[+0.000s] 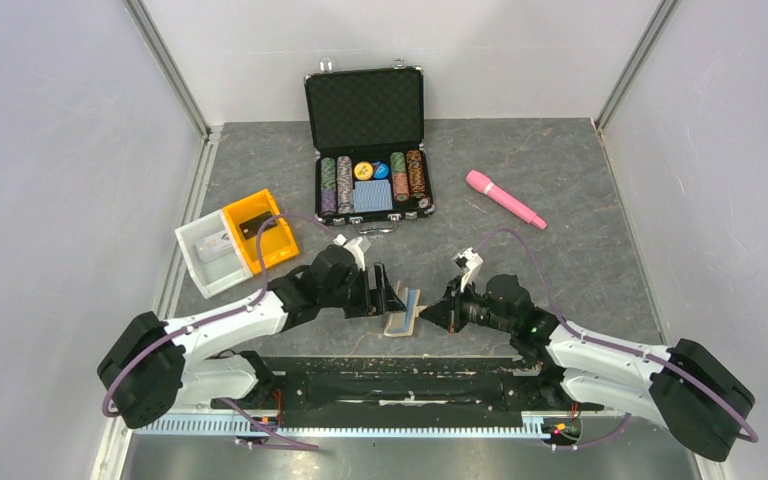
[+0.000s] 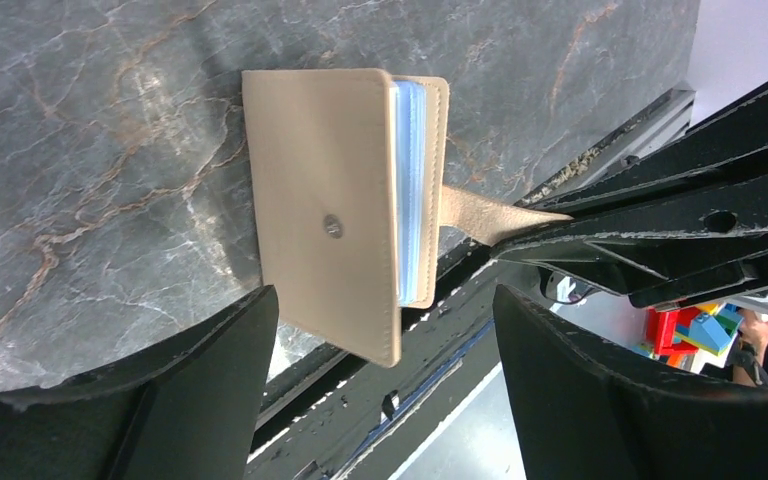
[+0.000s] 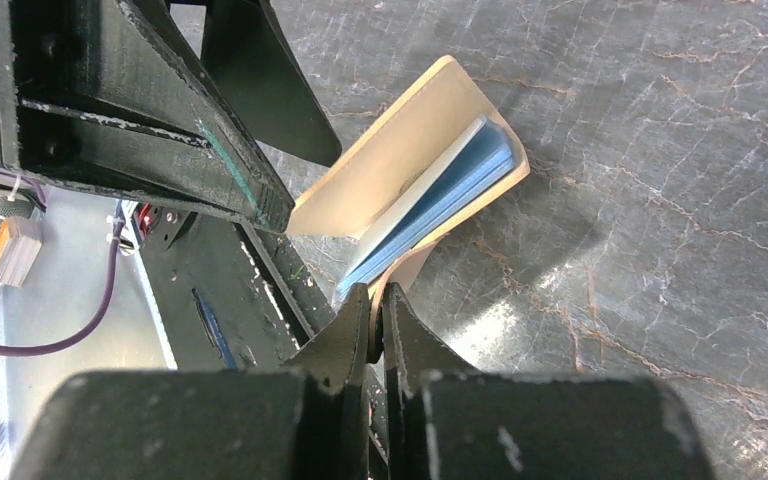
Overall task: Take the credit cards out of the card holder
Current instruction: Open the card holder at the center of the board.
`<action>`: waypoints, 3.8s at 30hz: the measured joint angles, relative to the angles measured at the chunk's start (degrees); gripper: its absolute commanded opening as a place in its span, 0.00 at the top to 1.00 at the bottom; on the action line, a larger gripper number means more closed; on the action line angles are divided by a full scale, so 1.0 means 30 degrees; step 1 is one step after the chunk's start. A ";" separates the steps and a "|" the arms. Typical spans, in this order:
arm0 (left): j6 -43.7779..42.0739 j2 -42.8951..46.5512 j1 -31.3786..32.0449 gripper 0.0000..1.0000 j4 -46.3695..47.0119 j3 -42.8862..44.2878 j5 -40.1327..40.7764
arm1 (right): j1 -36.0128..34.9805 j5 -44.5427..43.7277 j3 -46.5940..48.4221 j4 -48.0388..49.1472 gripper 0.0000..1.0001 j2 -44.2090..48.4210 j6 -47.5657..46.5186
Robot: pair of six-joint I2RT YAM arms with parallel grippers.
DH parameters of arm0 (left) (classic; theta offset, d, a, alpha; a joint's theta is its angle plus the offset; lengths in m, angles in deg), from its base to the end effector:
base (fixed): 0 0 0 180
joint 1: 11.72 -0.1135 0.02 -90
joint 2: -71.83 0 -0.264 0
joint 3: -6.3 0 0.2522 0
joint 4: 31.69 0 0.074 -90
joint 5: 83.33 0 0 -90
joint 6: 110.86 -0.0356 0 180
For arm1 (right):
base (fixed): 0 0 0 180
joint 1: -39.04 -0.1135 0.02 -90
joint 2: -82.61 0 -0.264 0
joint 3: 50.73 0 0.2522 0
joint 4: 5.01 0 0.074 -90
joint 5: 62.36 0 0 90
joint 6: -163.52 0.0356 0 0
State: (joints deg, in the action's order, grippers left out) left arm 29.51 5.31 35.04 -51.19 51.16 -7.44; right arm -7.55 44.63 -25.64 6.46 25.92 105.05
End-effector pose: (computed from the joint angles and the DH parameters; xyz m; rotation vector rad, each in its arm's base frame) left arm 0.1519 -0.1742 0.1911 0.0627 2.5461 -1.0738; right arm 0.1239 0.1461 0.1648 -0.4893 2.0402 1.1605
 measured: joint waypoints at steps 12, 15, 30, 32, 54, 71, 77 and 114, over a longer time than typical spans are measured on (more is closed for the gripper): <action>-0.0678 -0.1071 0.0532 0.39 -0.0699 0.0831 0.0248 | 0.0000 0.0051 0.0000 -0.0051 1.00 0.0568 -0.0029; -0.0852 -0.1078 0.0539 0.58 -0.0918 0.0831 0.0488 | 0.0000 -0.0117 0.0044 -0.0525 1.00 0.0845 -0.0313; -0.1129 -0.0605 0.0554 0.73 -0.2827 0.0743 0.2710 | 0.0627 -0.3993 0.0517 -0.5319 1.00 0.1464 -0.2820; -0.1129 -0.0597 0.0554 0.64 -0.2994 0.0714 0.2892 | 0.0663 -0.4051 0.0517 -0.5464 1.00 0.1931 -0.2900; -0.1122 -0.0080 0.0554 0.34 -0.3184 0.0255 0.3162 | 0.0736 -0.0933 0.0517 -0.1872 1.00 0.1982 -0.1676; -0.1413 -0.1078 0.0554 0.32 -0.2229 0.2397 0.2237 | 0.0998 -0.0984 0.0517 -0.2244 1.00 0.1989 -0.2361; -0.1727 -0.3002 0.0561 0.31 -0.0903 0.3453 0.1450 | 0.1042 -0.0976 0.0517 -0.2310 1.00 0.1989 -0.2776; -0.2375 -0.5282 0.1064 0.46 -0.0539 0.3220 0.1625 | 0.1661 -0.0765 0.2346 -0.4087 0.91 0.1464 -0.4379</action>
State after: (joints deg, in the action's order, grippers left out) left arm 22.39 -10.54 38.23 -52.81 60.82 -2.56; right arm -2.57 42.34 -18.60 -5.80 30.31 91.91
